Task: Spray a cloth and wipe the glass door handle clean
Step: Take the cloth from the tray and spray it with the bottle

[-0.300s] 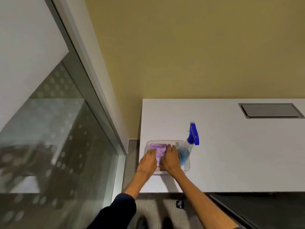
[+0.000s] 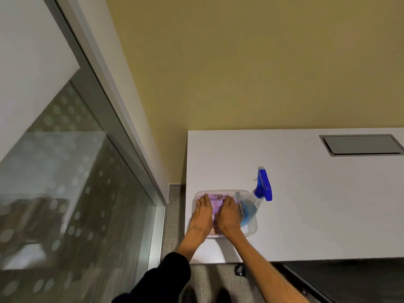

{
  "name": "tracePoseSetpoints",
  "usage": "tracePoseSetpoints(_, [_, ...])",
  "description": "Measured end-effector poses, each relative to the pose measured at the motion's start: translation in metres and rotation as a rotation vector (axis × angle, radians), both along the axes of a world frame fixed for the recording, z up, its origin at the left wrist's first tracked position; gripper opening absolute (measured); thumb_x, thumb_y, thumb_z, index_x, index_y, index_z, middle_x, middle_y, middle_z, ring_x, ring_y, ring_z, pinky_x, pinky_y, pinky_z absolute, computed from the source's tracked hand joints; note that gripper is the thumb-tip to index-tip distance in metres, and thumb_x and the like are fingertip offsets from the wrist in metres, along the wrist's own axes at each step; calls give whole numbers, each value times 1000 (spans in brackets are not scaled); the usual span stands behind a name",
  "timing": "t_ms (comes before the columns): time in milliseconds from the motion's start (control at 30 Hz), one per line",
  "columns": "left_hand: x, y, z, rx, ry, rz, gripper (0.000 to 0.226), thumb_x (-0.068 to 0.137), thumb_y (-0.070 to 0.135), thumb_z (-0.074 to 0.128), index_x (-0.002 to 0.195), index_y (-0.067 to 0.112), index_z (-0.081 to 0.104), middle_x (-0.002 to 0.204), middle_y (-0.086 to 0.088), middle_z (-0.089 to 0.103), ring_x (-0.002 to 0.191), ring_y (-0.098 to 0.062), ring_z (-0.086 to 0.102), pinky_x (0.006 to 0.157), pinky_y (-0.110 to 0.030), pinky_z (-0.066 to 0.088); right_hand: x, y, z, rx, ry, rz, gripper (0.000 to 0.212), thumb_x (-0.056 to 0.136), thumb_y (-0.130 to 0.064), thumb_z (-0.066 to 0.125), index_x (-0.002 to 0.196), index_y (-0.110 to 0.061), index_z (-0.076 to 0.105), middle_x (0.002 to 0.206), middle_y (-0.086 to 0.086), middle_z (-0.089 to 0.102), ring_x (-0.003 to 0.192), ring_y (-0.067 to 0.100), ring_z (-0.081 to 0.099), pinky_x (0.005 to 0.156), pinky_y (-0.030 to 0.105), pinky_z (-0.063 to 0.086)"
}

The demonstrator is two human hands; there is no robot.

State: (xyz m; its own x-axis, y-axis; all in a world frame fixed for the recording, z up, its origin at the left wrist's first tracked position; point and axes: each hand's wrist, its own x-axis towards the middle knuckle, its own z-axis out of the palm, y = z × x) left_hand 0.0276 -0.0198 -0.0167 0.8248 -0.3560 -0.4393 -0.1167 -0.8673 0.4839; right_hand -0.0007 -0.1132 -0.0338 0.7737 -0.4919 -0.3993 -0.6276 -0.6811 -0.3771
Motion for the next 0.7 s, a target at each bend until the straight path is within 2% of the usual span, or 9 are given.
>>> tracePoseSetpoints(233, [4,2,-14,73,-81,-117,74,101,0,38,155,2,-12,167,-16,-9,156,-28,-2,126,-33,9,10,3,-12,-43,62,23,69,96,-26,60,150,-9,21,152,12,38,141,30,36,116,39,33])
tracePoseSetpoints(367, [6,0,-13,78,-49,-123,76,101,4,42,156,6,-11,168,-13,-8,157,-27,0,125,-35,13,16,2,-10,-80,97,51,57,98,-30,57,145,-11,31,147,10,45,138,27,40,111,37,39])
tracePoseSetpoints(533, [8,1,-5,53,-29,-94,80,99,1,46,157,8,-9,168,-13,0,157,-26,6,124,-35,20,19,0,-4,-51,83,24,56,94,-31,62,140,-11,37,142,9,52,132,26,48,106,36,44])
tracePoseSetpoints(600, [8,-1,-2,31,-36,-55,79,98,0,45,158,10,-4,168,-12,8,155,-26,14,123,-35,24,17,-1,1,-38,68,19,54,93,-29,64,138,-11,39,138,8,55,129,27,50,103,36,47])
tracePoseSetpoints(667, [9,-2,4,-27,-61,46,76,98,0,44,159,12,1,162,-14,27,147,-30,36,118,-37,37,14,-2,8,-30,39,8,51,91,-26,65,134,-12,42,135,8,57,125,26,53,101,36,48])
tracePoseSetpoints(700, [10,-2,7,-65,-80,106,73,98,1,45,159,11,6,154,-16,41,135,-31,50,110,-39,46,11,-1,12,-28,17,4,49,91,-25,65,132,-12,43,133,7,58,124,26,54,100,35,49])
